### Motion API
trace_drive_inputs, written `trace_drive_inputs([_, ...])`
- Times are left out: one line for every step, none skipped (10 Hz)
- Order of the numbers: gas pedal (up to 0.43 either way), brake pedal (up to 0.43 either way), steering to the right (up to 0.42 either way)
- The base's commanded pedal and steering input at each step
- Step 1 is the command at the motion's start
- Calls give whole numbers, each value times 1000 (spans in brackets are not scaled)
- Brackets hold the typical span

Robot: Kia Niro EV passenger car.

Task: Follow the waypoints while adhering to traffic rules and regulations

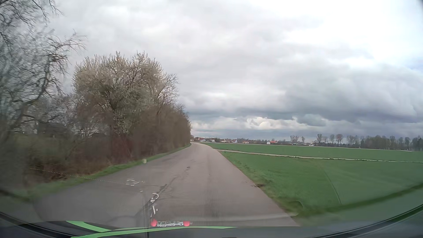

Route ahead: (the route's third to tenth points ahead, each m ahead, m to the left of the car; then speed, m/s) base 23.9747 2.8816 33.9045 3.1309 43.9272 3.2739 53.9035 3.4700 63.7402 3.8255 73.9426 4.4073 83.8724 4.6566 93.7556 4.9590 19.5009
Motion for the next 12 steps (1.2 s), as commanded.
trace_drive_inputs([228, 0, -1])
trace_drive_inputs([228, 0, -1])
trace_drive_inputs([228, 0, -1])
trace_drive_inputs([228, 0, -1])
trace_drive_inputs([228, 0, -1])
trace_drive_inputs([228, 0, -1])
trace_drive_inputs([228, 0, -1])
trace_drive_inputs([228, 0, -1])
trace_drive_inputs([228, 0, 0])
trace_drive_inputs([228, 0, 0])
trace_drive_inputs([228, 0, 0])
trace_drive_inputs([228, 0, 0])
